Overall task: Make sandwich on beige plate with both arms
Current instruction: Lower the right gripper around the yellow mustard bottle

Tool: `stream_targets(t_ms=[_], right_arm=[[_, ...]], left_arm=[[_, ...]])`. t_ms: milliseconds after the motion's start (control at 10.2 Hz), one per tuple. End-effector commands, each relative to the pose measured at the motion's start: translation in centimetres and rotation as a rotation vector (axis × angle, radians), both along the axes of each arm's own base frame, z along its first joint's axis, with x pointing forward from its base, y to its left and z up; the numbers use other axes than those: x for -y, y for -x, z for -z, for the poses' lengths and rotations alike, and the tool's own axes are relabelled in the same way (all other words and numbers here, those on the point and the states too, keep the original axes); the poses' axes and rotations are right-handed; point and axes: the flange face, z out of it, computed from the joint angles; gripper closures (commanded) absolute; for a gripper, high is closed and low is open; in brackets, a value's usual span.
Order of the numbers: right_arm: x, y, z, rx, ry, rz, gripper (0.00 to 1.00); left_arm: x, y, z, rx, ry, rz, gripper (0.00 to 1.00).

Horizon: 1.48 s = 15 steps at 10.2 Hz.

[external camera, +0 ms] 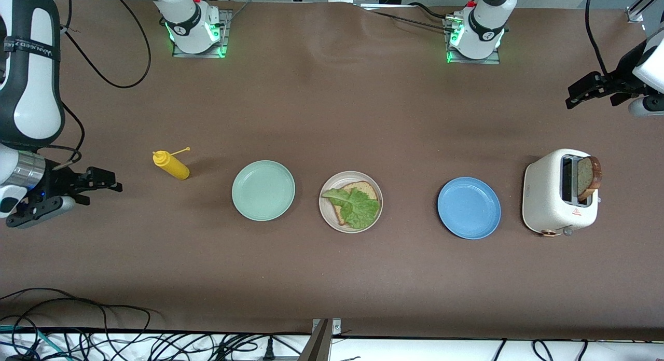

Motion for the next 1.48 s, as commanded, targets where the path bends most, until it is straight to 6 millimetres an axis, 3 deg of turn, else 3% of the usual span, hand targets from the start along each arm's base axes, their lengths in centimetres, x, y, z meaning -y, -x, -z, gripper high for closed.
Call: stream_targets(t_ms=[0, 394, 591, 689, 985, 1182, 1379], right_arm=[[1.7, 4.1, 2.0, 0.089, -0.18, -0.108, 0.0], [7.7, 8.7, 8.5, 0.255, -0.348, -0.325, 0.0], [9.8, 10.7, 12.3, 0.4, -0.397, -0.46, 0.0], [10.4, 11.9, 14.0, 0.448, -0.428, -0.508, 0.0], [11.0, 14.1, 18.2, 0.566, -0.536, -0.606, 0.0], [9.8, 14.8, 22.2, 0.646, -0.61, -0.647, 0.0], [9.0, 15.4, 24.4, 0.679, -0.635, -0.681, 0.0]], left_arm=[[-0.7, 0.1, -0.4, -0.004, -0.018, 0.0, 0.0], [-0.8, 0.1, -0.2, -0.007, -0.019, -0.005, 0.0], [-0.8, -1.4, 1.3, -0.03, -0.032, -0.006, 0.0], [-1.2, -1.9, 0.9, -0.022, -0.03, -0.004, 0.0], [-2.4, -2.1, 1.4, -0.031, -0.03, -0.024, 0.0], [-3.2, -2.1, 1.6, -0.034, -0.028, -0.039, 0.0], [-3.4, -2.1, 1.6, -0.033, -0.026, -0.043, 0.0]])
